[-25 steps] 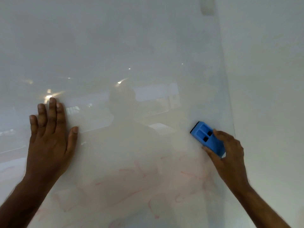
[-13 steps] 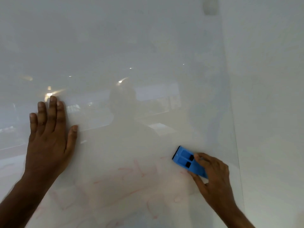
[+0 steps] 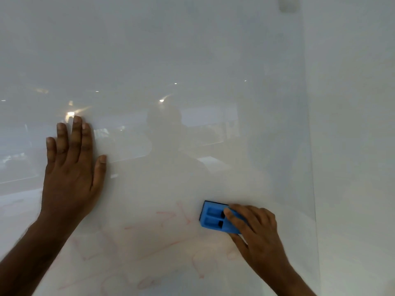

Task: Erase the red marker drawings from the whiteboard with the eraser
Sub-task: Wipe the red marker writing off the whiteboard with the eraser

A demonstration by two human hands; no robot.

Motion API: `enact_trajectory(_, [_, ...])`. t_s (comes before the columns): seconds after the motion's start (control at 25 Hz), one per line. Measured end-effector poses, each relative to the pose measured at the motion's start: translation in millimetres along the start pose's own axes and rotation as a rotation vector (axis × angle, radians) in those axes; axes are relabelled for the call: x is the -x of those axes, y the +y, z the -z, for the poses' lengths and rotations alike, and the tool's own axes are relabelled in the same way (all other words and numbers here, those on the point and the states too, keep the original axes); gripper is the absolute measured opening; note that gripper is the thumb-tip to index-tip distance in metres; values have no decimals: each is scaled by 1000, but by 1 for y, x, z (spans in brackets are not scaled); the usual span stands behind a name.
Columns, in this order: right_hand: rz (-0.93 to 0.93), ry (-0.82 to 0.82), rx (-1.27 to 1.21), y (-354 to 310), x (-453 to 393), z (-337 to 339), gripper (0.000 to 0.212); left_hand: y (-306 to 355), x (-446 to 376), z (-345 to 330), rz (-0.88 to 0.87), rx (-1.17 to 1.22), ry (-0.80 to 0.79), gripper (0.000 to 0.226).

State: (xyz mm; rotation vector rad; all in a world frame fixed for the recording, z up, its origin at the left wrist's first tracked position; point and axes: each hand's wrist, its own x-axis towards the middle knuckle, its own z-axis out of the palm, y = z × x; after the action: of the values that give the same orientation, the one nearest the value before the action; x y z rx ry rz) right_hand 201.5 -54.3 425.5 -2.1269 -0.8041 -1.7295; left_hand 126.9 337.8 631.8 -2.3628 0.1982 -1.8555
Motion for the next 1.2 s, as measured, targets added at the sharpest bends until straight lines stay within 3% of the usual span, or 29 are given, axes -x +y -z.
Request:
enact_trajectory(0.28, [-135, 52, -39, 1, -62, 16, 52, 2, 3, 3, -6, -12, 0, 72])
enact_trajectory(0.48, [105, -26, 4, -43, -54, -4, 54, 0, 3, 2, 0, -25, -10, 72])
enact_trajectory(0.64, [228, -120, 67, -25, -17, 1, 56, -3, 4, 2, -4, -28, -12, 71])
enact_trajectory(0.8, [91, -61, 55, -11, -41, 13, 56, -1, 4, 1, 3, -19, -9, 71])
enact_trajectory(0.96, [-1, -14, -77, -51, -83, 0, 60, -2, 4, 4, 4, -3, -32, 72])
enact_trajectory(1.08, [143, -67, -72, -80, -71, -14, 60, -6, 4, 7, -9, 1, -50, 73])
enact_trajectory(1.2, [251, -102, -32, -69, -42, -13, 62, -28, 4, 18, -129, -67, -75, 74])
